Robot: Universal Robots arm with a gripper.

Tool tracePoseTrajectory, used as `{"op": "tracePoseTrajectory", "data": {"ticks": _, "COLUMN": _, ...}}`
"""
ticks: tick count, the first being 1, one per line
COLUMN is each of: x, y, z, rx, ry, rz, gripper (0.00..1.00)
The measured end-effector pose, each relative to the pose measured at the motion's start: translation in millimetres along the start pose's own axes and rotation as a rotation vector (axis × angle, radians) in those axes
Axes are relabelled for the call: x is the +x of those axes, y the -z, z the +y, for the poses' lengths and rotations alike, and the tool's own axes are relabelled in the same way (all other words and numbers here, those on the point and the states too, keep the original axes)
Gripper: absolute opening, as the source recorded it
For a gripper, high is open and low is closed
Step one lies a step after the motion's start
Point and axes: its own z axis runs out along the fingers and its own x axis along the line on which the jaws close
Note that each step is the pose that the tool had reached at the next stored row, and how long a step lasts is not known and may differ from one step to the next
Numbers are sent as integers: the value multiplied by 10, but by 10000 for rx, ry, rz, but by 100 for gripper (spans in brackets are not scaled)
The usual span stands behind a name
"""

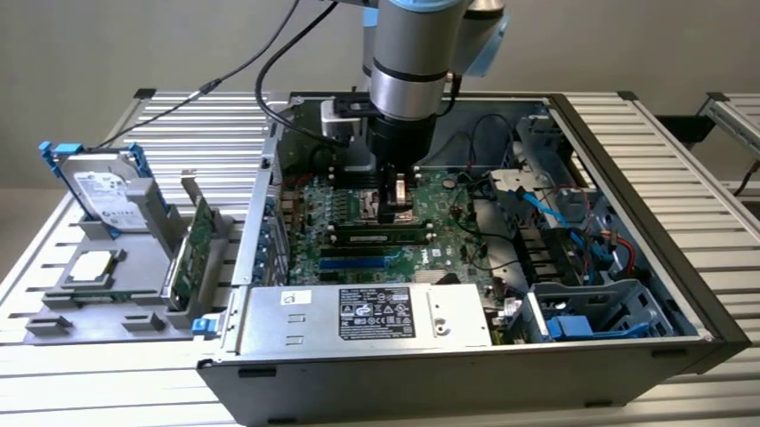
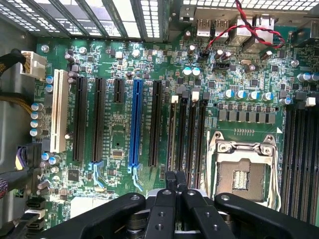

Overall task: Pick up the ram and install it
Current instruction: 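Press down the ram until it locks into place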

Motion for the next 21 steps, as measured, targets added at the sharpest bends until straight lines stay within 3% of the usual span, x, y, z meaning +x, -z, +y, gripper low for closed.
{"op": "tracePoseTrajectory", "data": {"ticks": 4, "x": 0, "y": 2, "z": 3, "rx": 7, "ry": -400, "rz": -30, "gripper": 11}}
{"op": "tracePoseTrajectory", "data": {"ticks": 21, "x": 0, "y": 3, "z": 3, "rx": -40, "ry": -3048, "rz": -195, "gripper": 11}}
